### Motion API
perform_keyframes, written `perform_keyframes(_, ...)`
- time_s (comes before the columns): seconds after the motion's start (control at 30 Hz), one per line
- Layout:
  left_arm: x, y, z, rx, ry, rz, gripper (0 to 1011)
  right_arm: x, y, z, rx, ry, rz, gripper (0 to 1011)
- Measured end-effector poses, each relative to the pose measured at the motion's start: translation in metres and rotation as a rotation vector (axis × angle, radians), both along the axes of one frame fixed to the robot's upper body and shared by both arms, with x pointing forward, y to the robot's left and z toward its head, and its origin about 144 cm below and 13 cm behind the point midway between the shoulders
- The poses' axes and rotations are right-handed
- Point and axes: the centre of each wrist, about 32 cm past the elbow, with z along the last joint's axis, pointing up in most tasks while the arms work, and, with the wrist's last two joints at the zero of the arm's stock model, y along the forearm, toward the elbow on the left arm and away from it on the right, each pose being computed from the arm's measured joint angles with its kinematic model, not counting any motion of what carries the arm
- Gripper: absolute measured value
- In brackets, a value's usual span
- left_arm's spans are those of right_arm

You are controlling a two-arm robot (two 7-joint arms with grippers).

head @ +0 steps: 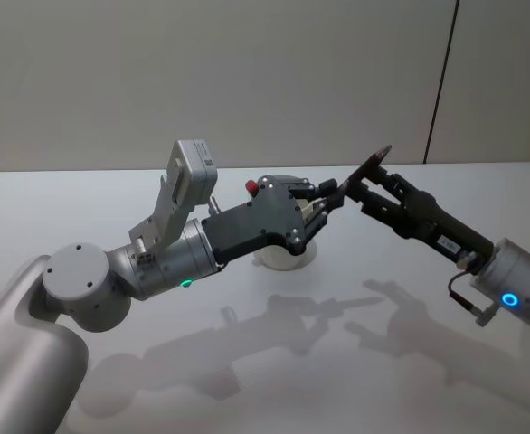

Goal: Place the pen into the pen holder.

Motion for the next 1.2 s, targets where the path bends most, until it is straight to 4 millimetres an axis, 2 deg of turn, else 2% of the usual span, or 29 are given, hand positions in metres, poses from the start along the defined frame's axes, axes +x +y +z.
perform_keyframes(1.2,0.000,0.000,0.000,0.000,0.000,0.000,119,0.008,0.011,0.000,0.030,0.003,-0.004,1002)
